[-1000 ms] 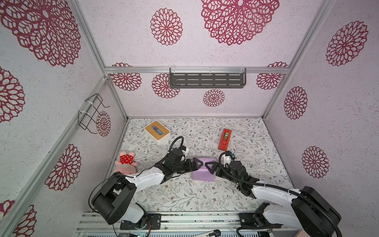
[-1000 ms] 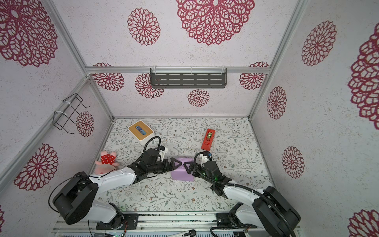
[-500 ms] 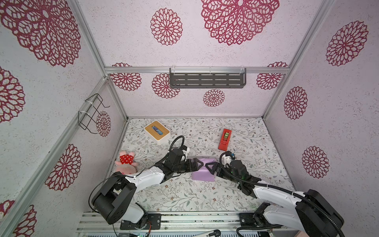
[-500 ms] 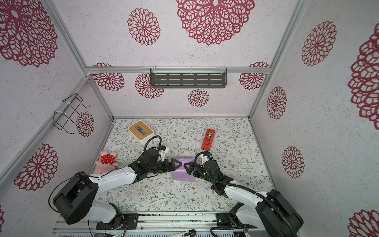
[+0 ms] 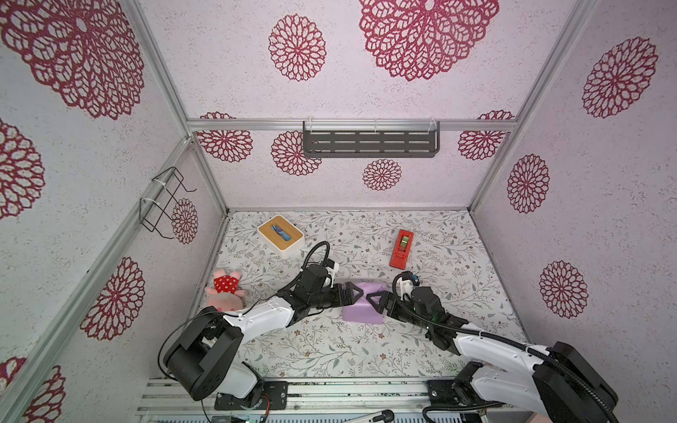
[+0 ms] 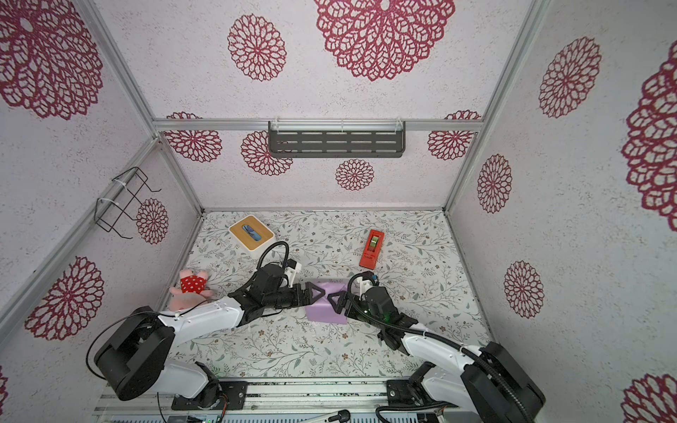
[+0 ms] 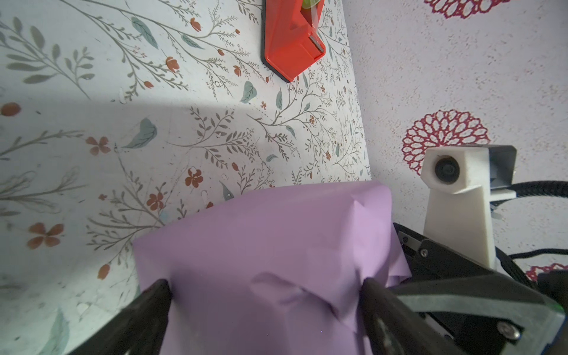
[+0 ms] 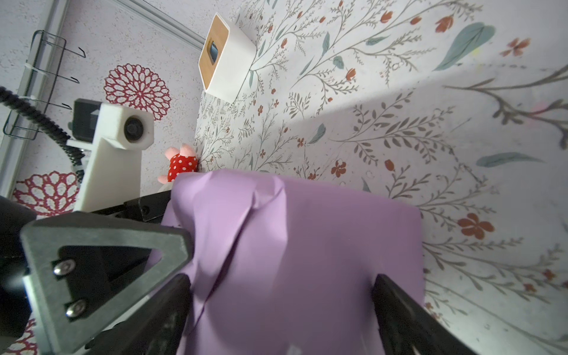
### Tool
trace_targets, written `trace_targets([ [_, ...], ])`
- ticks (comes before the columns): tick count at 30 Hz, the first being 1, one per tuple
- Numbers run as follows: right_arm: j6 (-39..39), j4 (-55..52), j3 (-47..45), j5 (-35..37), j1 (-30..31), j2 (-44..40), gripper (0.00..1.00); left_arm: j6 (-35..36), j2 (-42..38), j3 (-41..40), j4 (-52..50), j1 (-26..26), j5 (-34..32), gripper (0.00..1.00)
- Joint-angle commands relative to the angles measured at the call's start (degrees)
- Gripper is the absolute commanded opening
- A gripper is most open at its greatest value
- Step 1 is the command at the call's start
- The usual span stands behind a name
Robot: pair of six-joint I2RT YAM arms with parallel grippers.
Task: Wrap a gift box in wrapping paper
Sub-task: Fold the wrapping paper for the gift box, then tear off the tape with the cutter.
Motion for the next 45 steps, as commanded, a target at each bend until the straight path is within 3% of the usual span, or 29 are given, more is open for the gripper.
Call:
trace_targets([
  [1,-1.1,-3.6,1.6,-5.4,2.0,-0.5,0.93,1.7,1.0,-0.6,-7.7,-0.3,-3.3,0.98],
  [11,-7.3,-14.3,8.6,-8.0,-0.1,-4.6,0.93,2.1,1.4,-0.4,-8.1,-0.3,-3.3,0.98],
  [20,-13.0,-23.1,14.8,-11.8,-17.0,-7.7,0.92,2.2,1.1,-0.5,-8.8,-0.4,-3.3,0.97],
  [28,-17.1,-26.1,23.4,-8.4,-28.6,5.1,0.82,0.8,0.9,-0.7,-10.0,-0.4,-3.0,0.95],
  [38,-19.7,-24.6,37.0,-9.4,-31.0,23.8,0.7,-4.0,2.2,-0.4,-11.7,-0.3,-1.1,0.88],
  [45,-21.3,-25.7,41.8,-11.6,-33.6,30.6,0.61,-4.6,2.2,-0.6,-12.5,-0.3,-0.5,0.85],
])
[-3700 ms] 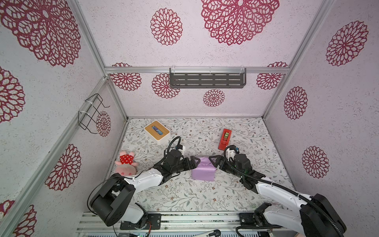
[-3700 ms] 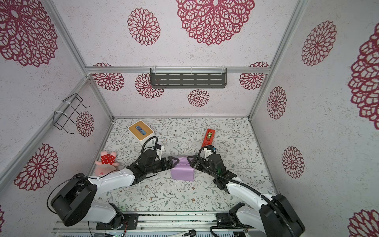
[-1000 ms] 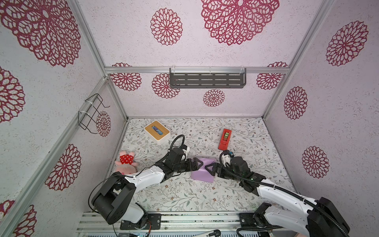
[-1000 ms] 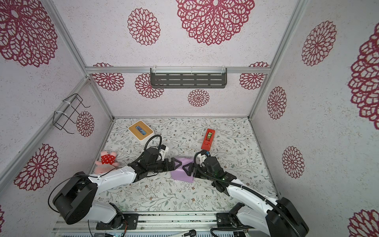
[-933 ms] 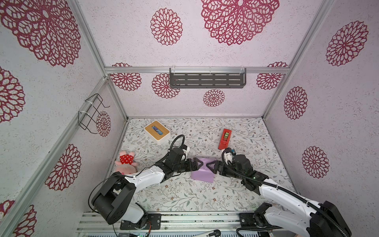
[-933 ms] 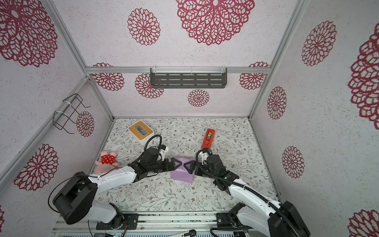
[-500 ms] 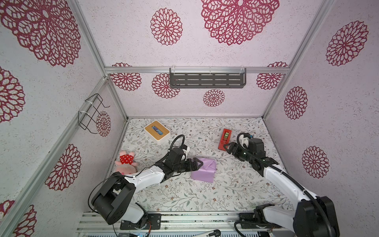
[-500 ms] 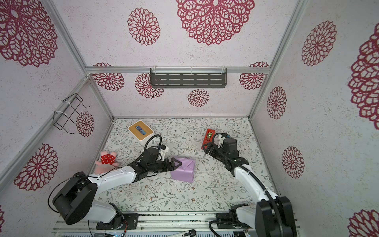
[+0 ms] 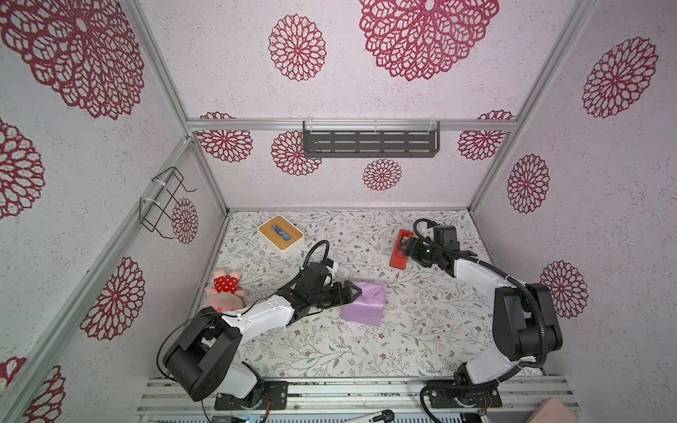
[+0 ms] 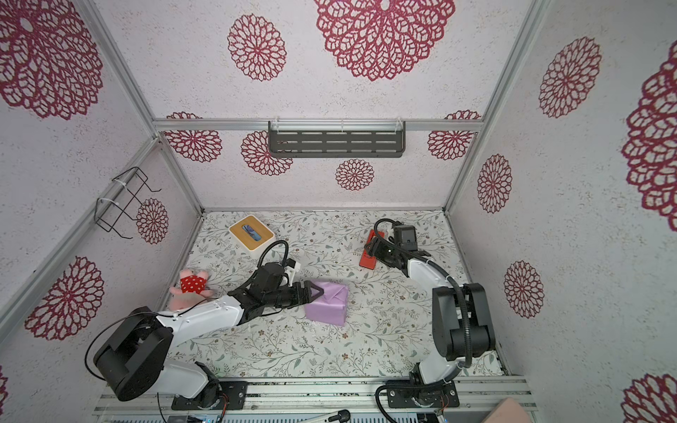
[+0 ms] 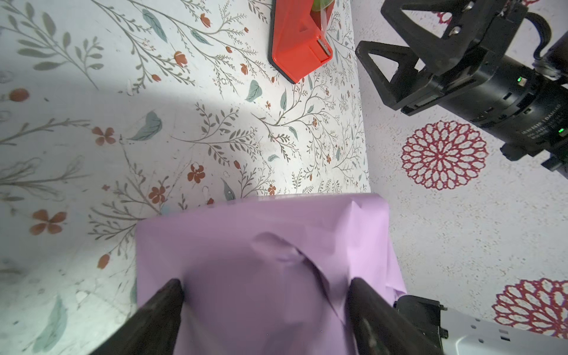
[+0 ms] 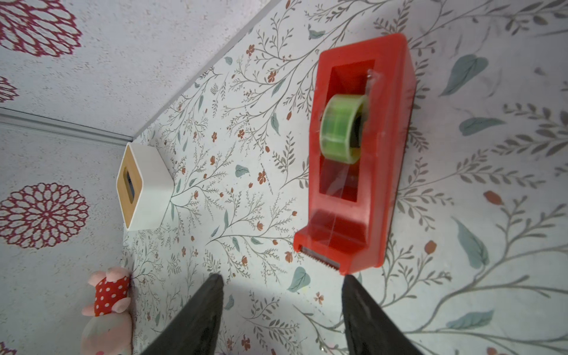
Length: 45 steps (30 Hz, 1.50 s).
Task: Wrap a gift box in wrapping paper
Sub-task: Tear off the tape with the cutter.
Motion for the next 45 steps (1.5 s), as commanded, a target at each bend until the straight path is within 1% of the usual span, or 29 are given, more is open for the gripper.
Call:
trace_targets([
  [1,-2.1,-0.6,3.4,-2.3,-1.3,2.0,0.6,-0.4,2.4,-1.7,-10.1,-0.3,-0.5,0.85],
  [3,-1.9,0.4,4.2,-3.4,-2.1,3.8,0.58,0.3,2.3,-1.4,-10.7,-0.3,-0.8,0.85],
  [8,0.7,4.4,5.1,-9.1,-3.7,8.3,0.52,0.8,1.8,-1.7,-10.8,-0.3,-1.6,0.85],
  [15,2.7,8.3,4.8,-12.5,-3.9,11.3,0.46,0.9,1.7,-1.8,-10.5,-0.3,-1.8,0.85],
  [22,3.9,9.2,4.6,-12.9,-4.3,13.2,0.41,1.0,1.6,-1.9,-10.6,-0.3,-2.1,0.85],
  [29,11.1,16.8,1.0,-15.4,-4.9,14.3,0.26,1.3,1.4,-1.7,-10.8,-0.3,-2.4,0.85],
  [32,14.0,20.1,0.2,-16.9,-5.0,15.4,0.22,1.6,1.4,-1.7,-11.1,-0.3,-2.5,0.85],
  [40,17.1,24.7,-0.5,-18.7,-5.0,16.7,0.15,1.7,1.1,-1.8,-11.3,-0.3,-3.0,0.85],
  [45,19.2,27.1,-1.0,-19.3,-5.2,17.1,0.06,1.7,1.1,-1.8,-11.3,-0.3,-3.0,0.85],
])
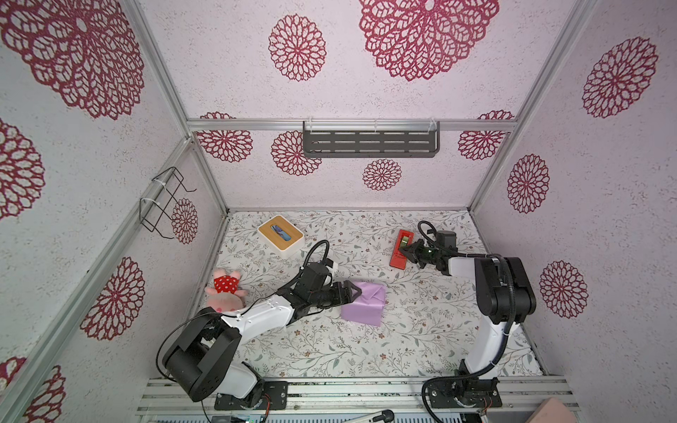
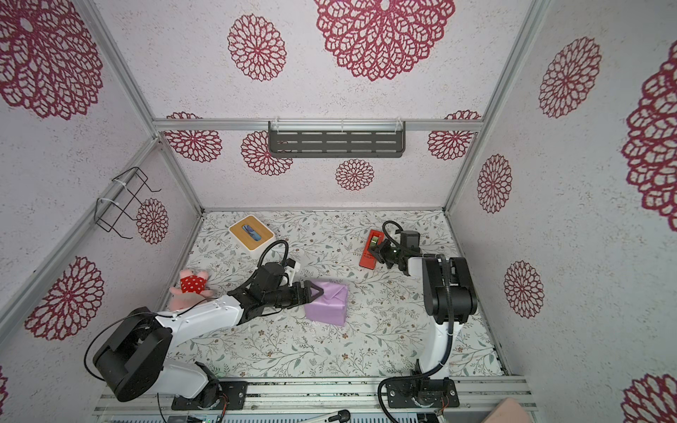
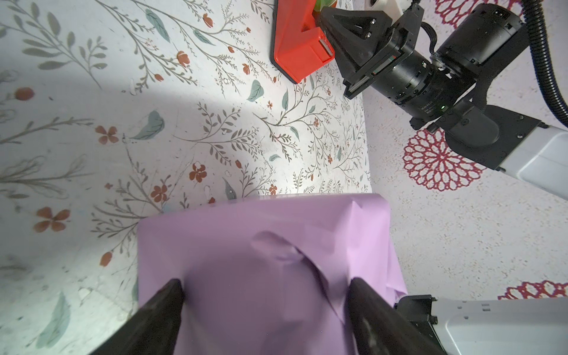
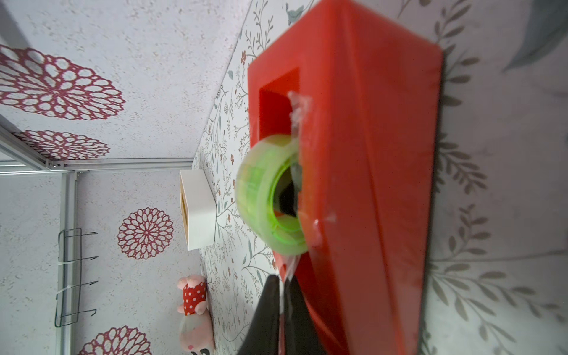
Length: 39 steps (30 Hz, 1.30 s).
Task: Wrap a gift box in wrapping paper
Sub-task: Tear off the tape with the cutter.
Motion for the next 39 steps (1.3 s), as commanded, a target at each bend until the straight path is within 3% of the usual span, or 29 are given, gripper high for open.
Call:
trace_targets([
  [1,2.9,4.1,-0.6,-2.0,0.0,-0.2,0.03,0.9,1.4,-2.1,-10.3,-0.3,-2.6,0.85],
  [14,23.7,31.1,-6.9,-7.1,0.2,-3.4,0.0,1.1,1.5,-2.3,-10.4,-0.3,-2.8,0.85],
  [31,22.0,31.7,-23.4,-2.7,5.5,-14.2,0.0,1.3,1.6,-2.2,-10.9,-0.3,-3.4,0.85],
  [39,18.4,28.6,-27.0,0.1,5.6,-14.1,0.0,1.5,1.8,-1.9,-10.7,-0.3,-3.3,0.85],
])
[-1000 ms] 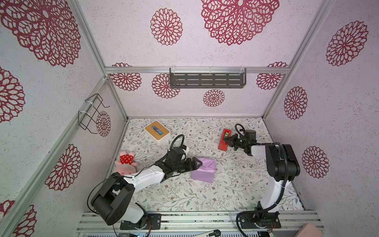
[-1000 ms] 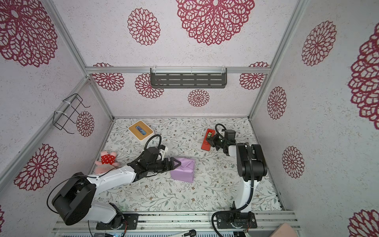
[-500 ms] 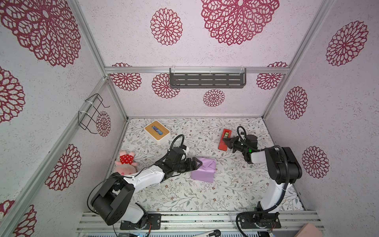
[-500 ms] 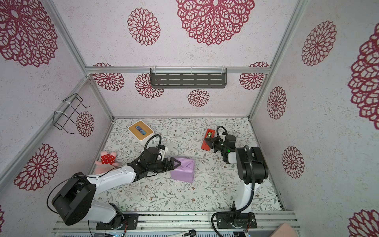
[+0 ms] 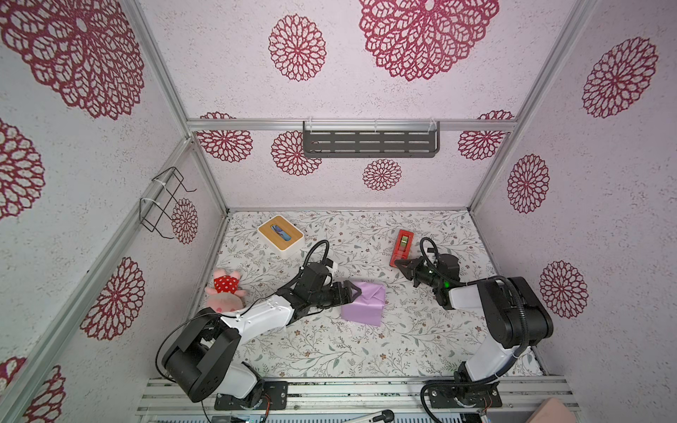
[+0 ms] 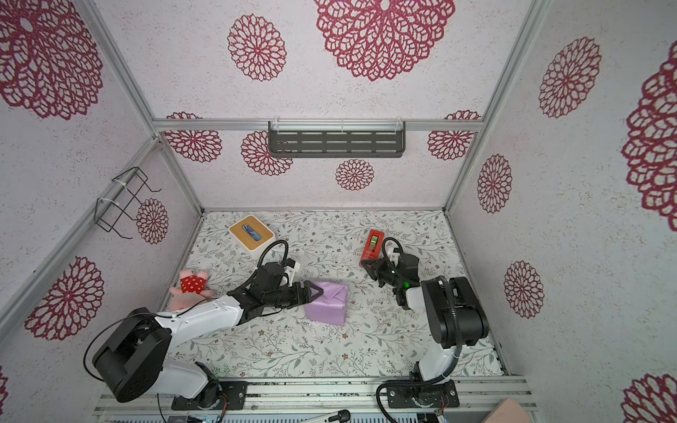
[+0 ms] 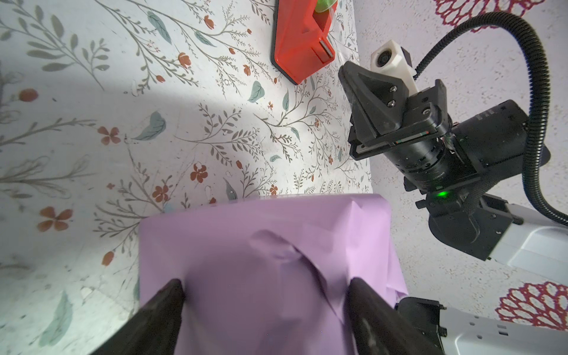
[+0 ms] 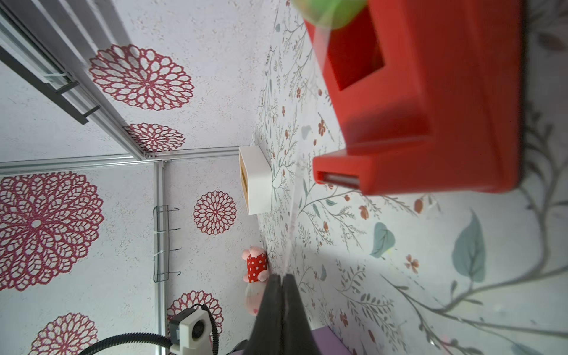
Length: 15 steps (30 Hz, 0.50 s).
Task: Wrap a gift box in wrapping paper
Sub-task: Tear off the tape with the cutter.
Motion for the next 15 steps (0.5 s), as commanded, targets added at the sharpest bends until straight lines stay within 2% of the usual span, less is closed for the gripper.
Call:
trace_targets([
  [1,-3.8,-1.2,-0.7,0.0,0.6,-0.8,0.0,1.4,1.9,-2.0,-10.3,-0.3,-3.0,0.85],
  [7,-6.4,-2.2,-0.5,1.4,-0.4,3.8,0.0,1.5,1.9,-2.2,-10.2,-0.3,-2.9,0.85],
  [15,-12.8,-10.0,-0.2,7.3,-1.2,7.5,0.0,1.6,1.7,-2.4,-10.2,-0.3,-3.0,0.85],
])
